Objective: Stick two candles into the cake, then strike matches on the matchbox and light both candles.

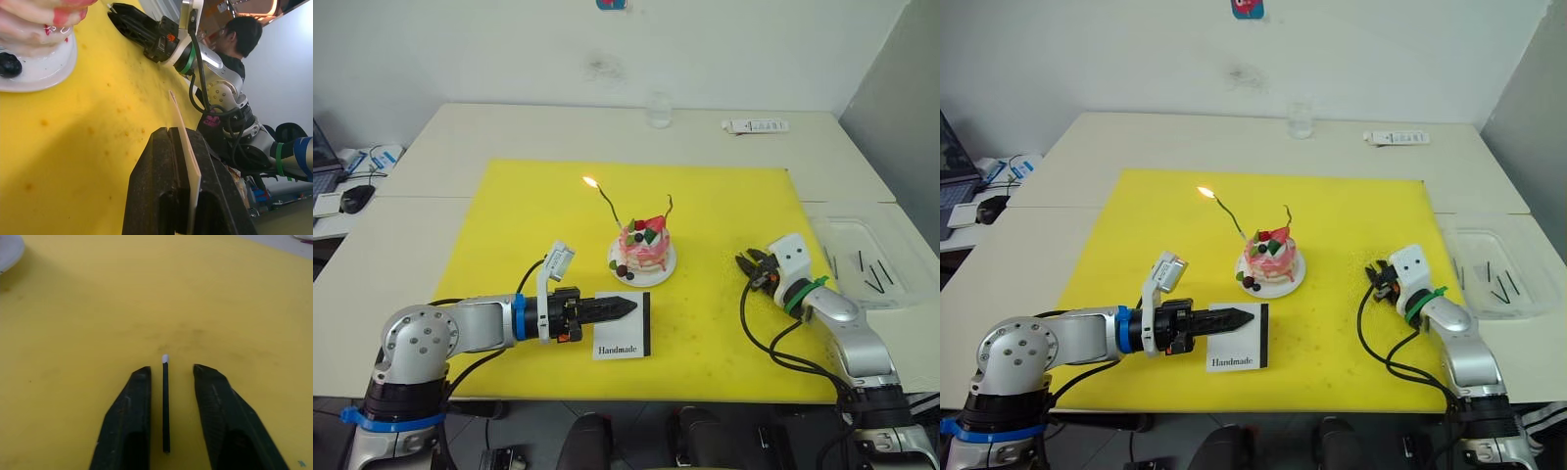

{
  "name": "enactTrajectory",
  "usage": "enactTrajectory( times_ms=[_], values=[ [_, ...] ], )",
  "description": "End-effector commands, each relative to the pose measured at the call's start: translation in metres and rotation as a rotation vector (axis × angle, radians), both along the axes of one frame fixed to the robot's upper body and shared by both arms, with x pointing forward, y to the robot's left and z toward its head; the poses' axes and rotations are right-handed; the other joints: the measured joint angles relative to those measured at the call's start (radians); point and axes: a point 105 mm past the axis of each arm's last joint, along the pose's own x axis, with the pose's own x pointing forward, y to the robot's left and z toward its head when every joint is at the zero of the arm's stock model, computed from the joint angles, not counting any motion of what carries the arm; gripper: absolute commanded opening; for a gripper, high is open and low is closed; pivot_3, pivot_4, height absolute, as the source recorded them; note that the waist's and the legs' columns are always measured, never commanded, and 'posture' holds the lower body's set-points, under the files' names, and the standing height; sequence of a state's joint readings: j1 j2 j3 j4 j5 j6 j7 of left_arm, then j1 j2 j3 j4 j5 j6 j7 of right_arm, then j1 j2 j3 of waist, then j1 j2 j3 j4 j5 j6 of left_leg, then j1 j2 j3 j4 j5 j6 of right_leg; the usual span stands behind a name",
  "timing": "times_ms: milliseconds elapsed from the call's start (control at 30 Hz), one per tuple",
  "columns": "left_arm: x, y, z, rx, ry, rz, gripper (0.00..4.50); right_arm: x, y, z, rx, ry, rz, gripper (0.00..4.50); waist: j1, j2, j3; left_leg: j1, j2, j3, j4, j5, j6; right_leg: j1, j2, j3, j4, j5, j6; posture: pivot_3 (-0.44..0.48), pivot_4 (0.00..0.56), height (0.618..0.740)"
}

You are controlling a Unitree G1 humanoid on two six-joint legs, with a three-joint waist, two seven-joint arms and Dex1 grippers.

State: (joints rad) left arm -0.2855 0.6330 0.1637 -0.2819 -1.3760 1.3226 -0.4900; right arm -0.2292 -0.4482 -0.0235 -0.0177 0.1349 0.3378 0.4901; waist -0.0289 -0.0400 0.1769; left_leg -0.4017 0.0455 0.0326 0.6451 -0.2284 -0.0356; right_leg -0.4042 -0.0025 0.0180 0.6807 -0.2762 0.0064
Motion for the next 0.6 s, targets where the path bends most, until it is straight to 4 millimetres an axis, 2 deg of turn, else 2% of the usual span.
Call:
enactTrajectory(
  times_ms=[33,167,300,500,600],
  values=[
    [-0.003,-0.001,0.007,-0.010,-0.033,-0.010,0.00,0.000,-0.008,-0.001,-0.022,0.008,-0.043,0.06,0.000,0.000,0.000,0.000,0.000,0.000,0.000,0.000,0.000,0.000,0.000,0.000,0.000,0.000,0.000,0.000,0.150,0.740],
    [-0.003,0.000,0.007,-0.008,-0.034,-0.004,0.00,-0.001,-0.006,0.004,-0.010,-0.002,-0.037,0.03,0.000,0.000,0.000,0.000,0.000,0.000,0.000,0.000,0.000,0.000,0.000,0.000,0.000,0.000,0.000,0.000,0.150,0.740],
    [-0.001,0.001,0.007,-0.008,-0.041,0.007,0.00,-0.004,0.001,0.019,0.003,-0.039,0.000,0.03,0.000,0.000,0.000,0.000,0.000,0.000,-0.001,0.000,0.000,0.000,0.000,0.000,0.000,0.000,0.000,0.000,0.150,0.740],
    [0.006,-0.002,0.016,-0.028,-0.072,0.022,0.00,-0.028,0.030,0.068,-0.041,-0.150,0.206,0.03,0.001,0.001,0.001,-0.001,0.001,0.000,-0.001,0.000,0.000,-0.001,0.000,0.000,0.000,0.000,0.000,0.000,0.150,0.740],
    [0.017,-0.009,0.025,-0.040,-0.113,0.039,0.00,-0.053,0.056,0.106,-0.080,-0.216,0.387,0.03,0.002,0.002,0.001,-0.001,0.001,-0.001,-0.001,0.000,0.000,-0.001,0.000,-0.001,0.000,0.000,0.000,0.000,0.150,0.740]
  ],
)
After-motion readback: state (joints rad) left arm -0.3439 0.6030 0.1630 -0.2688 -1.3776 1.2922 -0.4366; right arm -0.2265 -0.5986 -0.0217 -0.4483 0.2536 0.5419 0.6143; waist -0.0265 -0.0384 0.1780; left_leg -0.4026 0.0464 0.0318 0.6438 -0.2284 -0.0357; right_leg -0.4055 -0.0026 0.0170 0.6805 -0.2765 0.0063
